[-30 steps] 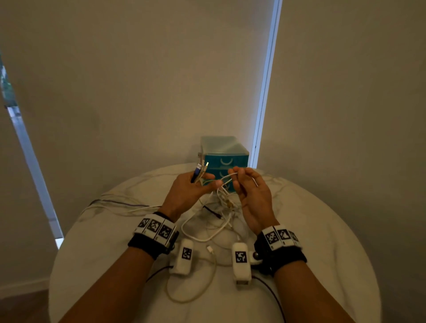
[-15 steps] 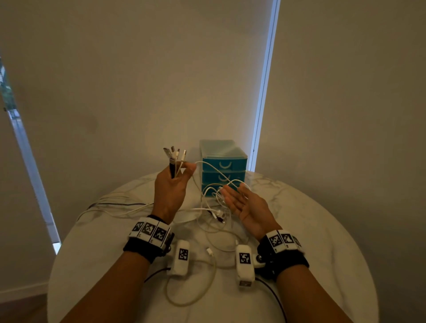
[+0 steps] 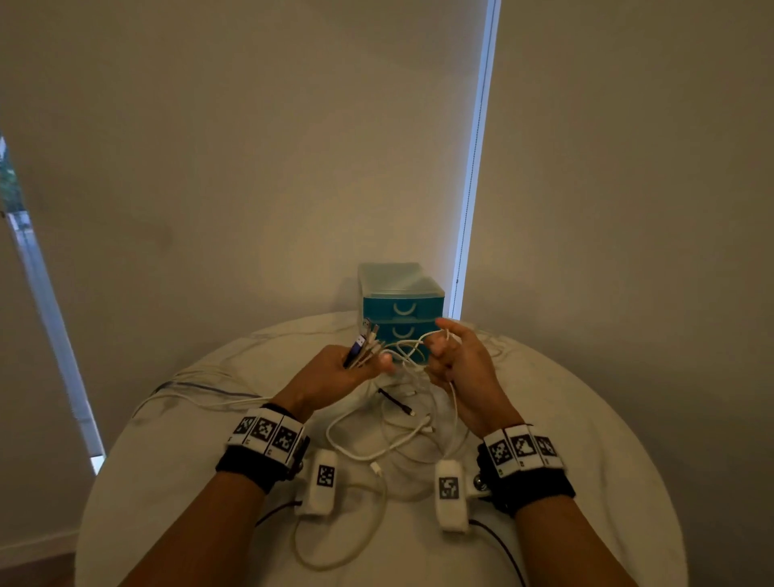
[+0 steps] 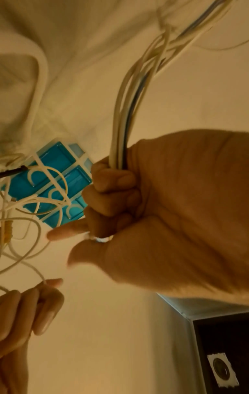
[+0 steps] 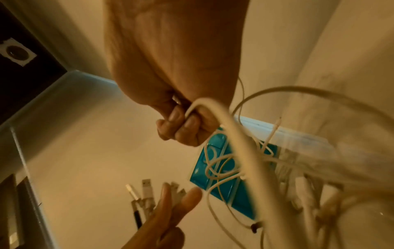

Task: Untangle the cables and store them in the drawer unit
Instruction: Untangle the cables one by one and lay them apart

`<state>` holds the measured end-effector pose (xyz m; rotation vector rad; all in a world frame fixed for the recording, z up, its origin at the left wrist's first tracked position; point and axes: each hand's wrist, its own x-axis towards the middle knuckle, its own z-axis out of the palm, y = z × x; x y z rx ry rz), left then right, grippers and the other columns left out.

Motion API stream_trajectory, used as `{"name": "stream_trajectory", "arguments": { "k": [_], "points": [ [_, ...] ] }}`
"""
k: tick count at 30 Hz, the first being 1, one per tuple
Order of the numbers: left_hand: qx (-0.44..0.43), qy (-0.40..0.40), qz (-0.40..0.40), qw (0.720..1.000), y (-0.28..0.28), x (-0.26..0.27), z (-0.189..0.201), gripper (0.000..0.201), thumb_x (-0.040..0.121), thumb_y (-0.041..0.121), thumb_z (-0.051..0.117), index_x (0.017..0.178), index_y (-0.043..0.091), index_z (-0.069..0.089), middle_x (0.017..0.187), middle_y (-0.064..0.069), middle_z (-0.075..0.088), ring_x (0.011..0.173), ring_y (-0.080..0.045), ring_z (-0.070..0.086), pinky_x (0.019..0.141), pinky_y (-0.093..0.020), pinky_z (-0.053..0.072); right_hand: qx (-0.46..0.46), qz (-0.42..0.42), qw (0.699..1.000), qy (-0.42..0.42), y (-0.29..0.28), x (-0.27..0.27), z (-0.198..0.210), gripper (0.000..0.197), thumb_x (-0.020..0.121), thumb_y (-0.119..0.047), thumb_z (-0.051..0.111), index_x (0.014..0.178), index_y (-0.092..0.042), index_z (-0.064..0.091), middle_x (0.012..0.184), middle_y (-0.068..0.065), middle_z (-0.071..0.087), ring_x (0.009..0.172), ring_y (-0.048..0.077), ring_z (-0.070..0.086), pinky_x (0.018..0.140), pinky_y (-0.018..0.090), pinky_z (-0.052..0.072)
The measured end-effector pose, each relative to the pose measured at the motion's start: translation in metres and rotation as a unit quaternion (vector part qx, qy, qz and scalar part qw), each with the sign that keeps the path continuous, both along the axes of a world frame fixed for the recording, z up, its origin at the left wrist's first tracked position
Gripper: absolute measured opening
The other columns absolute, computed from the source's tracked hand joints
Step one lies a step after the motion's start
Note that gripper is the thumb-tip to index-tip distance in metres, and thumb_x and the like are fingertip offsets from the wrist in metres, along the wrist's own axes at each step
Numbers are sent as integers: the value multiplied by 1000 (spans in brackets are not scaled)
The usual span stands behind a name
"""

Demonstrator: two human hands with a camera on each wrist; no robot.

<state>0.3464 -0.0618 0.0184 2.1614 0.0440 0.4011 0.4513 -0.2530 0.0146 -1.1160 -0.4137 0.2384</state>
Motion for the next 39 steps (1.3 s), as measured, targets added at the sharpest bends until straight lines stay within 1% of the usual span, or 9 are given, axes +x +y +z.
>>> {"name": "stream_trajectory", "arguments": {
  "k": [4,8,14,20,23,26,30,34,39],
  "points": [
    [73,105,-82,988,2,-1,-2,42,97,52,71,57,40,68,46,23,55,47,9,50,52,-8,36,138,-11,990,32,-4,-3,4,24,108,3,45,125,-13,50,85,4,65,55,11,47,51,24,43],
    [126,153,-78,977,5,6,-7,41,88,68,71,84,29,80,56,21,61,52,7,52,60,-17,38,227,14,972,65,-10,-1,1,18,108,3,48,109,-15,49,98,8,67,80,17,69,70,26,61],
    [91,157,-19,983,3,6,-6,60,100,73,42,80,36,84,51,11,48,52,-5,44,55,-22,38,325,13,940,101,-15,1,1,22,108,4,47,93,-12,47,125,24,74,119,35,73,94,39,63],
    [155,263,-79,949,17,-1,-5,44,89,69,70,96,29,86,63,11,53,57,-8,46,53,-21,38,275,-73,952,117,-23,15,-11,44,104,15,34,140,4,57,155,14,57,142,25,56,114,34,51],
    [203,309,-117,922,18,-5,-6,66,68,86,75,96,26,83,82,11,75,74,-8,67,72,-25,54,252,-117,952,129,-22,17,-12,42,102,19,33,131,0,57,158,17,52,144,28,53,118,37,46],
    [222,316,-134,913,18,-4,-9,50,67,69,89,95,28,84,93,8,81,92,-12,76,94,-34,61,167,-123,970,126,-17,10,-10,52,100,20,39,142,-12,37,143,19,58,126,26,62,110,38,52],
    [242,230,-67,940,24,5,-9,39,75,55,89,89,19,82,81,3,75,83,-17,72,80,-32,55,-41,-90,992,74,-10,5,-17,52,103,7,54,142,-25,42,108,13,70,111,24,71,108,50,55],
    [238,231,-63,941,25,5,-9,55,69,68,87,85,16,80,76,1,72,72,-13,65,72,-31,50,-105,-116,988,1,-12,7,-21,29,105,2,54,124,-18,63,112,31,73,95,32,72,89,47,59],
    [282,266,-67,919,12,9,-13,68,62,87,78,72,20,69,69,8,65,66,-12,61,67,-31,47,-170,-184,965,-76,-23,2,-15,16,107,-11,60,111,-13,75,79,18,79,69,23,77,59,28,63]
  ]
}}
